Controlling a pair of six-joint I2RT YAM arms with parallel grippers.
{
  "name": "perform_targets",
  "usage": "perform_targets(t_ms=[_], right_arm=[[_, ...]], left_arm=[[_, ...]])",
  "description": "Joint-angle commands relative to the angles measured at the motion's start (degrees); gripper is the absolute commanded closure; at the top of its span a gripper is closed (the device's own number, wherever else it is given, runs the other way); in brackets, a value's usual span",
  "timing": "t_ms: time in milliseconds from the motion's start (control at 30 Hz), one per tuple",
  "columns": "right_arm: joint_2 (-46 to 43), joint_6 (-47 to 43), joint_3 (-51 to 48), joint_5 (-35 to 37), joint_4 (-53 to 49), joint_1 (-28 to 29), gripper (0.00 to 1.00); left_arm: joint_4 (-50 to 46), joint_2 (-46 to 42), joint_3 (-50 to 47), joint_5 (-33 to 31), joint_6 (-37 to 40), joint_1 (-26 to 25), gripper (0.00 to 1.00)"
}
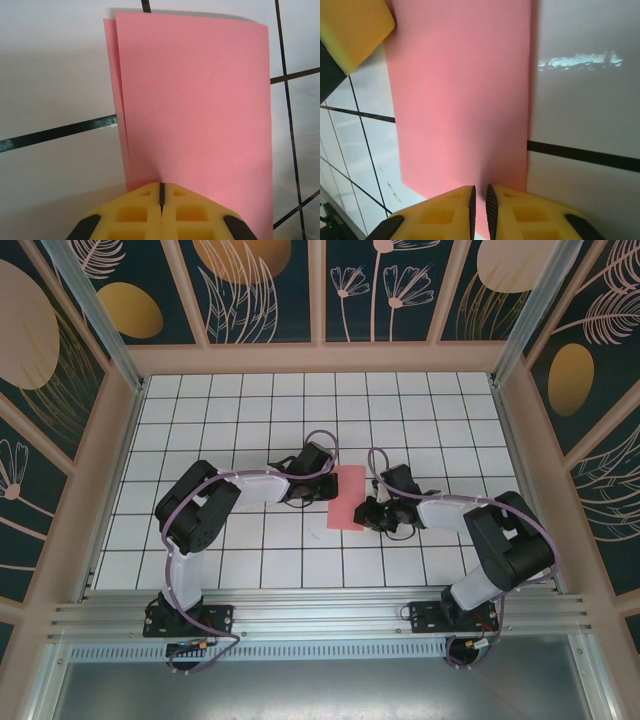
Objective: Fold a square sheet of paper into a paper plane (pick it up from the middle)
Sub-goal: Fold the square sheet of paper in half at the center of the table.
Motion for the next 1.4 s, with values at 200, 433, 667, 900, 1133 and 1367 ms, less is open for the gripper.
perform_targets(t_ms=[200, 433, 667, 900, 1133, 1367], right_arm=[[-4.2, 0.5, 0.2, 1.0, -3.7, 1.4, 0.79], [-4.3, 2.1, -3.3, 1.3, -2.1, 2.7, 0.79], [-1.1, 1.9, -4.3, 2.4, -1.4, 2.7, 0.79], [-10.3, -0.3, -0.3, 8.4, -7.1, 2.7, 0.75], [-8.5, -0.5, 1.9, 11.6, -6.2, -0.8, 0.71], [-4.3, -0.8, 4.6, 8.8, -3.4, -0.4, 0.7]], left_arm=[[-6.7, 2.3, -2.5, -1.0, 1.0, -0.2, 1.0], [-6.6, 2.0, -2.7, -1.0, 0.9, -0.2, 1.0], [-6.7, 1.9, -2.6, -0.8, 1.0, -0.2, 1.0], [-5.6, -0.5, -2.9, -0.4, 0.0, -0.2, 0.96], [-3.0, -6.8, -3.6, -0.2, -1.1, -0.2, 0.77], [0.3, -12.9, -8.7, -0.4, -3.4, -0.2, 0.57]])
